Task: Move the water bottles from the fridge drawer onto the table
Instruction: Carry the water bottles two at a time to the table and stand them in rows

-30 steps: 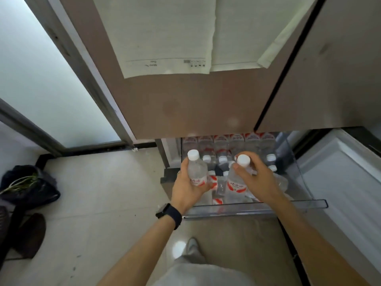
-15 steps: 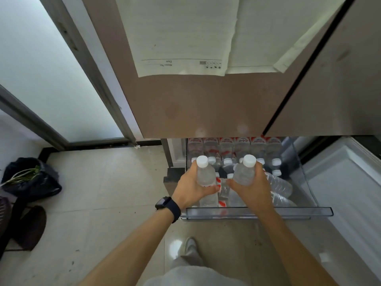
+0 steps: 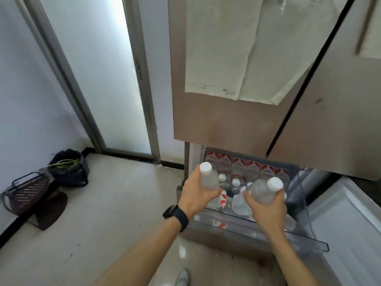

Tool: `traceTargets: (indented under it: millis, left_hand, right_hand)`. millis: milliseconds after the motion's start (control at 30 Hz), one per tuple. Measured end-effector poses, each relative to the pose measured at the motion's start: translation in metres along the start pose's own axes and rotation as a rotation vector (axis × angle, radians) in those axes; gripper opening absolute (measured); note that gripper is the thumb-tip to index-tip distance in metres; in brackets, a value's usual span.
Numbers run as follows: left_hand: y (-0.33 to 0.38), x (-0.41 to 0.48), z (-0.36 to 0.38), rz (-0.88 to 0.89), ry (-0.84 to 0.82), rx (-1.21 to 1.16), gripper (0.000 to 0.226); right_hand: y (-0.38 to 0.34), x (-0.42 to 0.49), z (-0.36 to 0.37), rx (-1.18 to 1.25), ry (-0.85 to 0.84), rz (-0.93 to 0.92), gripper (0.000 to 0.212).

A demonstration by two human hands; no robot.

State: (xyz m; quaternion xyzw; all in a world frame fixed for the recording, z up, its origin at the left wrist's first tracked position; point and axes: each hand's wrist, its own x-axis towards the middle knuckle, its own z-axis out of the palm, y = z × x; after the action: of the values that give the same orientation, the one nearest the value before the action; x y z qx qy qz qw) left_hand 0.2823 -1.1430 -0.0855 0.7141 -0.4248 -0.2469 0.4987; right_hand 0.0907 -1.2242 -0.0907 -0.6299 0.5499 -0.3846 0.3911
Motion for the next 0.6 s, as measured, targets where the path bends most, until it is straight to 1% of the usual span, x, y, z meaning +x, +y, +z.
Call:
traceTargets:
  millis: [100, 167, 300, 367, 467, 600]
  left_hand:
    - [0.027, -0.039, -0.026, 0.02, 0.149, -0.015, 0.062]
    - [0.038, -0.07, -0.046, 0.035, 0.22, 0.006, 0.063]
    - [0.042, -0.146, -0.092, -0.002, 0.349, 0.073, 0.068]
    - [0.037, -0.191, -0.118, -0.054, 0.417, 0.098, 0.07]
    - [0.024, -0.264, -0.157, -0.139, 0.523, 0.126, 0.064]
    - [0.004, -0.373, -0.21, -0.275, 0.681, 0.163, 0.066]
  right_hand:
    - [-0.027, -0.023, -0.018, 0.08, -0.01, -0.086, 0.075]
    - [-0.046, -0.043, -0.025, 0.101, -0.084, -0.148, 0.073]
    - [-0.079, -0.1, -0.022, 0.104, -0.323, -0.263, 0.068]
    - [-0.093, -0.136, -0.013, 0.104, -0.466, -0.304, 0.067]
    - [-0.107, -0.198, 0.01, 0.119, -0.672, -0.339, 0.068]
    - [-0.118, -0.294, 0.045, 0.071, -0.902, -0.429, 0.064]
